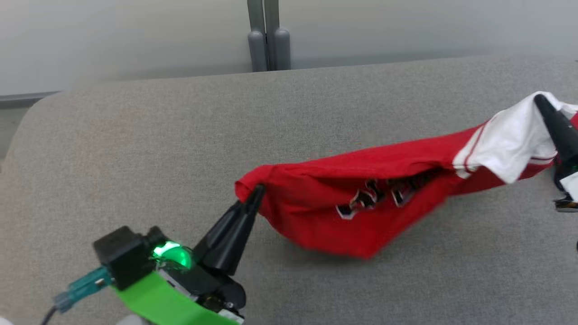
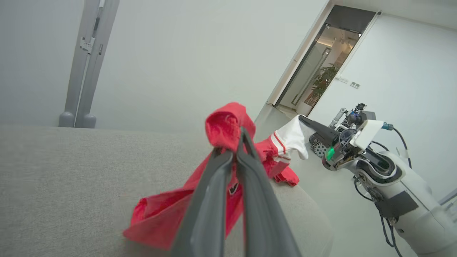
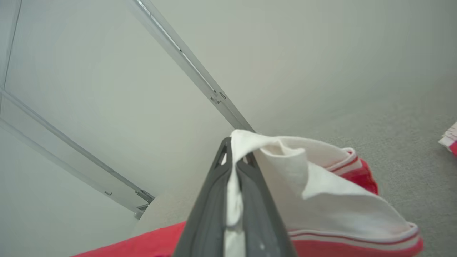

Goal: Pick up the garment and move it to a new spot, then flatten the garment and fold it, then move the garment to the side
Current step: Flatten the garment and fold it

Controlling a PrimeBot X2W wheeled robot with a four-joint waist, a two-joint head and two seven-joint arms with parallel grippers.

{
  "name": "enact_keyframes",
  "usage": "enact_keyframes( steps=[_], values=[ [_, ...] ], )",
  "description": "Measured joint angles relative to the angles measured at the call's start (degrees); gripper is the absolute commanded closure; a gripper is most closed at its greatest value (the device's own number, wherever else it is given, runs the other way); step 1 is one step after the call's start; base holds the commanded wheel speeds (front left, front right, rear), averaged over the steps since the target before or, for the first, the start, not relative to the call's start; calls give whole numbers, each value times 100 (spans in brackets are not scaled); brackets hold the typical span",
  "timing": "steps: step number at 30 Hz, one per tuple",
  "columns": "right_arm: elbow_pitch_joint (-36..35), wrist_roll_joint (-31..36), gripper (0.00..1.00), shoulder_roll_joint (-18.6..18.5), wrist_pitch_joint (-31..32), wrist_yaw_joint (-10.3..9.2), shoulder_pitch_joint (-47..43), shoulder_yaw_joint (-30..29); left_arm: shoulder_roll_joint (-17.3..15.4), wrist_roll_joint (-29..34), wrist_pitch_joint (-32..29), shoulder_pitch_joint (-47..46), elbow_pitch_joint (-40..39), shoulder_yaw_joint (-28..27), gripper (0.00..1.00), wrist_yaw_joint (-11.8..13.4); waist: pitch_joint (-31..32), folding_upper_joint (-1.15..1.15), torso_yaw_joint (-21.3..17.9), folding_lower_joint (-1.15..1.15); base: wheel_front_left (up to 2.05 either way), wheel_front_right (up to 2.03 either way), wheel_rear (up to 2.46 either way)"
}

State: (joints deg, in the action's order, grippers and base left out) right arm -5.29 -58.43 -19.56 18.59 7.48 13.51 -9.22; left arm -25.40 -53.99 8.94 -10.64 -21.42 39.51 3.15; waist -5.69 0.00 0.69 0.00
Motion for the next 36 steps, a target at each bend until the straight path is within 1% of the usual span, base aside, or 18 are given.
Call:
enact_keyframes(
  steps=[3,7,8,12,16,21,23,26,29,33,36],
  values=[
    [-341,-238,100,65,433,0,18,-519,-361,-281,-149,126,-784,-363,100,164,198,0,27,0,0,0,0],
    [-684,-521,100,359,946,0,224,-1161,-668,-657,-280,281,-1573,-793,100,363,428,0,35,0,0,0,0],
    [-736,-547,100,433,1051,0,282,-1355,-756,-684,-281,341,-1701,-916,100,435,473,0,27,0,0,0,0],
    [-789,-508,100,646,1472,1,452,-2012,-1011,-811,-235,560,-2062,-1300,100,593,572,0,-42,0,0,0,0],
    [-911,-299,100,945,2038,1,448,-2331,-1183,-881,-170,816,-2225,-1524,100,692,595,0,-145,0,0,0,0],
    [-1083,23,100,1274,2446,1,430,-2513,-1206,-899,-62,1000,-2105,-1588,100,730,484,0,-258,0,0,0,0],
    [-1140,169,100,1355,2543,1,386,-2481,-1206,-882,-55,1014,-2022,-1556,100,734,397,0,-286,0,0,0,0],
    [-1151,309,100,1459,2564,0,334,-2394,-1159,-802,-54,981,-1741,-1468,100,712,203,0,-318,0,0,0,0],
    [-1056,537,100,1525,2432,0,371,-2169,-1082,-637,-145,595,-1247,-1336,100,644,-45,0,-325,0,0,0,0],
    [-742,948,100,1557,2073,-1,800,-1681,-724,-573,-323,-294,-403,-1162,100,491,-419,0,-307,0,0,0,0],
    [-263,1209,100,1615,1782,0,1244,-1341,-386,-643,-525,-994,359,-1067,100,412,-713,0,-279,0,0,0,0]
  ],
)
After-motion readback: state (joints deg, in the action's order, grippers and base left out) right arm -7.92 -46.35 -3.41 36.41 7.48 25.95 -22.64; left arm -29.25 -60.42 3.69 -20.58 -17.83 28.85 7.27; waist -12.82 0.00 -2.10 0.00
